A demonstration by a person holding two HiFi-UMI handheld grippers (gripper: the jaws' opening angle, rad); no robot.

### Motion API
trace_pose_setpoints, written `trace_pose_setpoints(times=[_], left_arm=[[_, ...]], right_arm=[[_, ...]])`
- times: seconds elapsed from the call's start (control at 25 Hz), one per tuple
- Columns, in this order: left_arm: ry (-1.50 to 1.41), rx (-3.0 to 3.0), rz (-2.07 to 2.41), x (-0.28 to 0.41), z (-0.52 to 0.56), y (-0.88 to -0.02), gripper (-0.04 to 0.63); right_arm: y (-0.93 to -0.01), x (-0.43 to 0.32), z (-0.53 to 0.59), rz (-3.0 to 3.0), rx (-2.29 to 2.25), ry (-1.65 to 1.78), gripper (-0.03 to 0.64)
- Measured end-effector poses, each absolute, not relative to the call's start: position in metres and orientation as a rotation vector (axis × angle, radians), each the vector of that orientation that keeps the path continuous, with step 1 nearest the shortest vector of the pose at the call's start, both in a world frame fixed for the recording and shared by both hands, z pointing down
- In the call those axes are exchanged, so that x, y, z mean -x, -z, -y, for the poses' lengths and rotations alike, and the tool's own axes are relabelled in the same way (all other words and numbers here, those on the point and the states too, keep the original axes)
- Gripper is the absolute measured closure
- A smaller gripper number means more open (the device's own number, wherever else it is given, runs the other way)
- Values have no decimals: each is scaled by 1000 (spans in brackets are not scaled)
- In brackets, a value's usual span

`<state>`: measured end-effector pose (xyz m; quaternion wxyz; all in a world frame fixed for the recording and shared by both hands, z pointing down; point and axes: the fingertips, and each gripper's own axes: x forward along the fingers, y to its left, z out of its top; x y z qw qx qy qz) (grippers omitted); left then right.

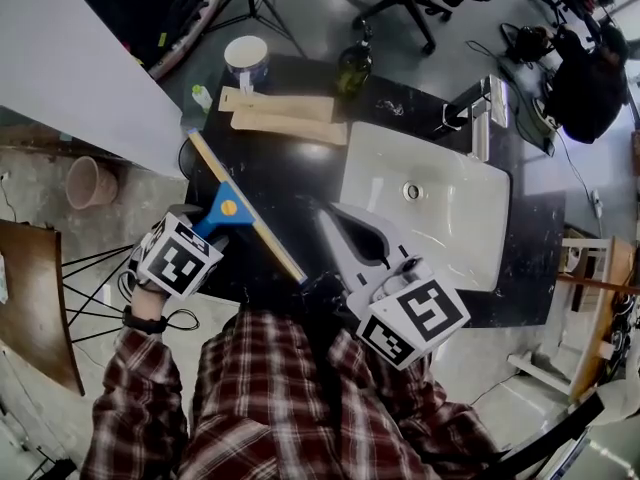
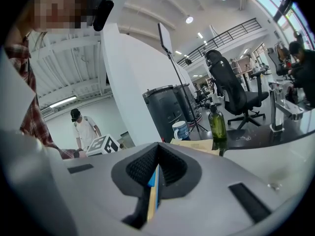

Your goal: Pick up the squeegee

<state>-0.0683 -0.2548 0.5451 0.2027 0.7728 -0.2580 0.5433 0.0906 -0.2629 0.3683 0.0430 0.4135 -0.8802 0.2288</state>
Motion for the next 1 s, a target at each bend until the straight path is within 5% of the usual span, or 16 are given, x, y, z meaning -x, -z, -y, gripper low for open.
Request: trace_pose_setpoints(times=[0.16,0.6,1.0], left_arm=[[-1519,-2165,733,65,254,-545,453],[-1425,-2150,822,67,250,-537,455],[-928,-2311,983,62,262,-474,454]], right_arm=[[-370,-92,262,2687,-1272,-706,606],[-371,-97,252,2667,-1291,-703,606],[-365,-137,246,2593,-1450,-673,605]])
